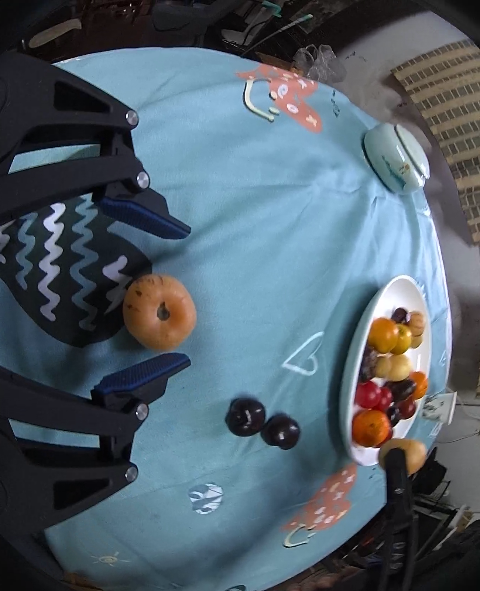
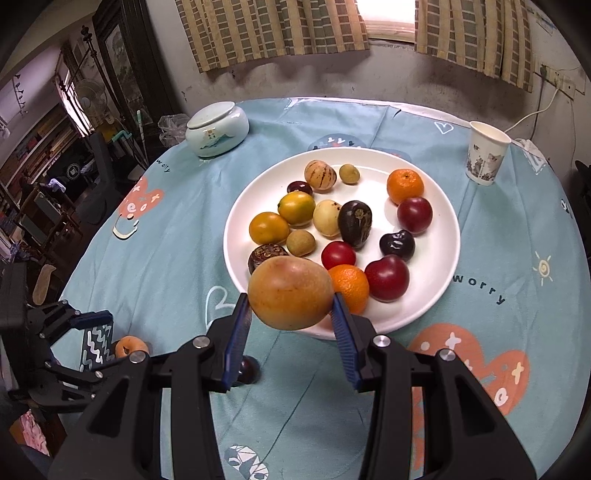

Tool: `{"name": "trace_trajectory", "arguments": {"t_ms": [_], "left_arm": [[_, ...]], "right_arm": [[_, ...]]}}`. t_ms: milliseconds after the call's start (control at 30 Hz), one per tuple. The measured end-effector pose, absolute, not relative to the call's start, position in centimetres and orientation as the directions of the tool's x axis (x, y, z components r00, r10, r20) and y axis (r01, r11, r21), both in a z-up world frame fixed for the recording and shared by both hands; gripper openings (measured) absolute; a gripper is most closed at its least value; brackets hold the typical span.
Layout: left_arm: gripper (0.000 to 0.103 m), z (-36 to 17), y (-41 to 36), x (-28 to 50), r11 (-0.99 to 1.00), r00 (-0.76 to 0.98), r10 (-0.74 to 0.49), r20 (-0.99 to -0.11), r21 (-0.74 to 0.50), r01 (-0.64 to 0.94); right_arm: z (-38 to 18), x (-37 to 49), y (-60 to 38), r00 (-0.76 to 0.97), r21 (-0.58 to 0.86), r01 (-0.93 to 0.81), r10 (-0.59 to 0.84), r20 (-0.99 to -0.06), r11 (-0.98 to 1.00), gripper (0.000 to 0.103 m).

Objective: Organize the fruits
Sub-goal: 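Grasp a pale pepino melon with the left tool and place it on the plate, then open both tools and pull them back toward the last two plums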

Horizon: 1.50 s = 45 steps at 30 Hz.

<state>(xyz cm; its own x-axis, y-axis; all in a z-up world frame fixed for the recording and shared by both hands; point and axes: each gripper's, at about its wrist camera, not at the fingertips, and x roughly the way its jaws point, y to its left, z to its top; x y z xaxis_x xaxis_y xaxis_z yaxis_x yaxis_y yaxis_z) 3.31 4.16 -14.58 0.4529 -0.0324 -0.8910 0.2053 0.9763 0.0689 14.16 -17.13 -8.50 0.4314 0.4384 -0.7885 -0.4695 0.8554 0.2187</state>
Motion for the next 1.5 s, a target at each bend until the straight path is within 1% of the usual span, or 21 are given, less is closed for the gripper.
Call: {"name": "trace_trajectory", "arguments": {"t_ms": [33, 67, 167, 233, 367, 467, 600, 700, 800, 833, 900, 933, 967, 1000, 1033, 1067, 1133, 1267, 1400, 1467, 1500], "left_arm": [[0.061, -15.0, 4.0, 3.4, 0.977, 0.446, -0.037, -0.894, 0.062, 0.204], [0.047, -15.5, 4.0, 3.7, 0.979, 0.429, -0.054, -0.902, 0.036, 0.201], [0.046, -15.3, 4.1, 4.1, 0.984, 0.421, -0.060, -0.905, 0.016, 0.175], [0.046, -13.8, 3.9, 4.5, 0.983, 0.451, -0.082, -0.889, 0.004, 0.185], [0.046, -8.7, 2.6, 8.2, 0.973, 0.534, -0.198, -0.822, -0.096, 0.212], [0.046, -6.6, 0.7, 12.7, 0.966, 0.565, -0.247, -0.788, -0.151, 0.211], [0.046, -6.0, -2.2, 19.0, 0.970, 0.581, -0.237, -0.779, -0.154, 0.190], [0.046, -7.0, -3.7, 21.9, 0.974, 0.571, -0.218, -0.791, -0.144, 0.174], [0.046, -8.3, -4.9, 23.0, 0.979, 0.563, -0.176, -0.808, -0.084, 0.184], [0.047, -8.7, -5.0, 23.3, 0.979, 0.561, -0.169, -0.811, -0.073, 0.189], [0.053, -8.9, -5.2, 23.4, 0.981, 0.575, -0.151, -0.804, -0.049, 0.190], [0.061, -8.9, -5.1, 23.3, 0.982, 0.582, -0.143, -0.801, -0.042, 0.184], [0.065, -8.7, -4.9, 23.3, 0.983, 0.592, -0.142, -0.793, -0.041, 0.181], [0.065, -8.4, -4.8, 23.3, 0.983, 0.599, -0.147, -0.787, -0.047, 0.180], [0.068, -8.2, -4.6, 23.3, 0.982, 0.603, -0.153, -0.783, -0.053, 0.181], [0.071, -8.1, -4.4, 23.4, 0.983, 0.606, -0.146, -0.782, -0.047, 0.177], [0.071, -7.4, -4.1, 23.1, 0.986, 0.623, -0.123, -0.773, -0.025, 0.164], [0.071, -5.3, -2.9, 21.5, 0.987, 0.654, -0.132, -0.745, -0.039, 0.154], [0.071, -3.1, -1.6, 18.7, 0.987, 0.685, -0.138, -0.716, -0.040, 0.158], [0.078, -2.5, -0.9, 16.9, 0.988, 0.697, -0.127, -0.706, -0.025, 0.154], [0.079, -2.3, -0.5, 15.6, 0.988, 0.702, -0.123, -0.701, -0.017, 0.156]], "right_arm": [[-8.5, 14.1, -17.0, 0.430, 0.216, -0.473, 0.438, -0.789, 0.854, 0.044], [-8.5, 14.0, -16.9, 0.428, 0.215, -0.477, 0.438, -0.791, 0.852, 0.044], [-8.5, 13.6, -17.0, 0.427, 0.210, -0.484, 0.438, -0.791, 0.850, 0.044], [-8.4, 13.6, -17.2, 0.430, 0.210, -0.483, 0.439, -0.789, 0.850, 0.044], [-7.7, 15.1, -17.9, 0.459, 0.203, -0.458, 0.425, -0.780, 0.866, 0.044], [-7.5, 17.7, -18.6, 0.480, 0.223, -0.406, 0.415, -0.773, 0.886, 0.044], [-8.1, 20.6, -19.2, 0.494, 0.220, -0.357, 0.384, -0.781, 0.908, 0.044], [-8.9, 22.5, -19.7, 0.492, 0.226, -0.331, 0.372, -0.787, 0.916, 0.044], [-9.8, 24.6, -19.7, 0.467, 0.260, -0.308, 0.383, -0.797, 0.915, 0.045], [-10.1, 25.1, -19.6, 0.466, 0.243, -0.300, 0.363, -0.807, 0.923, 0.046], [-10.4, 25.7, -19.3, 0.463, 0.219, -0.287, 0.335, -0.820, 0.932, 0.047], [-10.3, 25.9, -19.4, 0.468, 0.220, -0.283, 0.335, -0.818, 0.934, 0.047], [-10.2, 26.0, -19.6, 0.472, 0.229, -0.281, 0.342, -0.813, 0.932, 0.047], [-10.0, 26.1, -19.9, 0.479, 0.241, -0.273, 0.349, -0.806, 0.931, 0.053], [-9.9, 26.2, -20.1, 0.486, 0.240, -0.262, 0.343, -0.804, 0.935, 0.063], [-9.6, 26.2, -20.4, 0.496, 0.249, -0.255, 0.347, -0.796, 0.934, 0.066], [-8.7, 25.9, -21.0, 0.511, 0.264, -0.257, 0.363, -0.779, 0.930, 0.066], [-6.8, 24.1, -21.4, 0.530, 0.260, -0.284, 0.377, -0.760, 0.923, 0.066], [-5.0, 20.5, -21.5, 0.546, 0.248, -0.339, 0.404, -0.734, 0.908, 0.066], [-4.9, 17.5, -21.1, 0.545, 0.219, -0.386, 0.413, -0.729, 0.896, 0.066], [-5.1, 16.6, -20.9, 0.542, 0.207, -0.401, 0.413, -0.732, 0.893, 0.066]]}}
